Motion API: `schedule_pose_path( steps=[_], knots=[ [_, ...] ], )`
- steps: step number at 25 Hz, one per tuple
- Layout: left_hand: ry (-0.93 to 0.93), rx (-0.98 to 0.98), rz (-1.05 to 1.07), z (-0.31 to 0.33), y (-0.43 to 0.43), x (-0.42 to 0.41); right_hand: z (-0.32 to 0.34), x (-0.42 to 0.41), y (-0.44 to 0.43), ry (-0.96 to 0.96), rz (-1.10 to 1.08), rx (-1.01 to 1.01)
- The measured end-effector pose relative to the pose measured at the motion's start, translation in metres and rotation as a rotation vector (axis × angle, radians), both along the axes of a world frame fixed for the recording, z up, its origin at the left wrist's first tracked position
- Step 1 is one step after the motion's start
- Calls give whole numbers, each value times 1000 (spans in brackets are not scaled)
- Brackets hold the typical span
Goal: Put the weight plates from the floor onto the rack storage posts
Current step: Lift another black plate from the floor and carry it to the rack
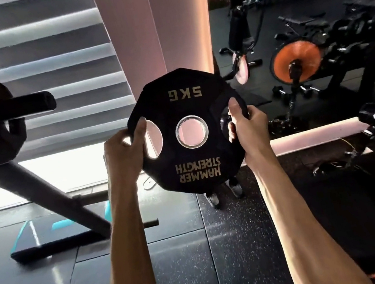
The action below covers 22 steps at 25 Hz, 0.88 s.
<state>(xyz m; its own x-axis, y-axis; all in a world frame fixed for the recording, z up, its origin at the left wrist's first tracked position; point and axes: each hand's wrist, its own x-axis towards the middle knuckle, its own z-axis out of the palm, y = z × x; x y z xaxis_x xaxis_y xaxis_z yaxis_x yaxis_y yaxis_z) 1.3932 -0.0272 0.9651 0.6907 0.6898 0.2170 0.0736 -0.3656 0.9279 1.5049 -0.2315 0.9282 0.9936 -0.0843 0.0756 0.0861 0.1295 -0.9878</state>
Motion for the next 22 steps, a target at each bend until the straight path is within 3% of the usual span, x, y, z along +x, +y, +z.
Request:
schedule_pose_path(
  steps=[10,22],
  knots=[
    [-35,73,441,30,17,88,26,157,88,-51,346,13],
    [-224,178,834,61,79,89,43,190,247,-61,774,191]
  ],
)
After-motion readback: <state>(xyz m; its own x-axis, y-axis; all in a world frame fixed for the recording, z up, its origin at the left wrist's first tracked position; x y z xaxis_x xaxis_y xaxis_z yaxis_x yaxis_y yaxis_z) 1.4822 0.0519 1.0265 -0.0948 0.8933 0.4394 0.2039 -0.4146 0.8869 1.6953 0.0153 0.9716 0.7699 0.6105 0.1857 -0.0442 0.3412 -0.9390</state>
